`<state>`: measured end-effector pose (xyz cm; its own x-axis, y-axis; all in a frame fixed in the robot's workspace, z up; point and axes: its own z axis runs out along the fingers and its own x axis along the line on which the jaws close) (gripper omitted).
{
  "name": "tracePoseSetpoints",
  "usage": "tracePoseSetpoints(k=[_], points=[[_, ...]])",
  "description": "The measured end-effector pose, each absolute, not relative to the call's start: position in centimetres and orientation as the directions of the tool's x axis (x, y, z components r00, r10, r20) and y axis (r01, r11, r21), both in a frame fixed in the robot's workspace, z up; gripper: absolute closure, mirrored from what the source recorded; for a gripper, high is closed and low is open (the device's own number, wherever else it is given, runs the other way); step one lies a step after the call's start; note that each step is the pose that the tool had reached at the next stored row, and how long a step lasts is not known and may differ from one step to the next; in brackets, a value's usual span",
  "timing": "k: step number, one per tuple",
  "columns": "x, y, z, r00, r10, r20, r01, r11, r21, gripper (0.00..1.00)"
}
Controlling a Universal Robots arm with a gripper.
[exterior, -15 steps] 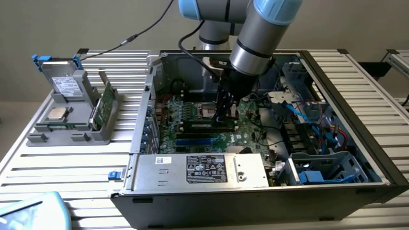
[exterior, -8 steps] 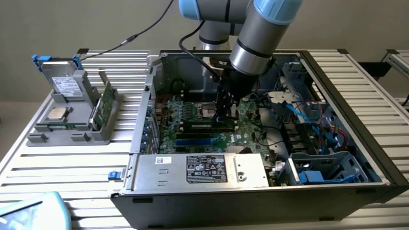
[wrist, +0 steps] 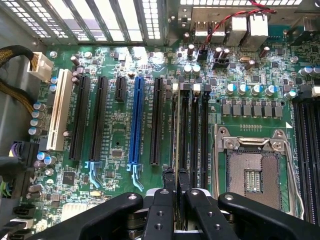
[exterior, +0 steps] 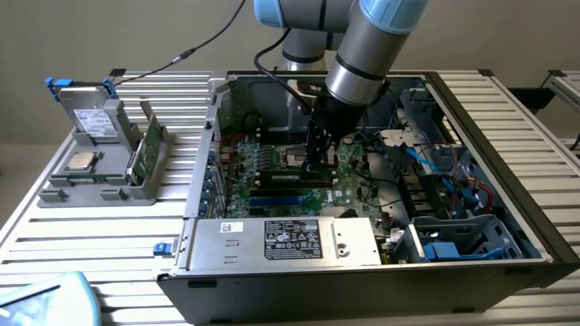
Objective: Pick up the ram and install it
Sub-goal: 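Insert the ram into the slot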
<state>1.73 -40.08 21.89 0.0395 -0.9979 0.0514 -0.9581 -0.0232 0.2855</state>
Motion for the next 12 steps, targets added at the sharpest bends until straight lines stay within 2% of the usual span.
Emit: tracePoseSetpoints(k=[12], points=[[1.72, -40.06, 21.89, 0.040, -0.998, 0.055, -0.956, -0.022, 0.294, 0.86]])
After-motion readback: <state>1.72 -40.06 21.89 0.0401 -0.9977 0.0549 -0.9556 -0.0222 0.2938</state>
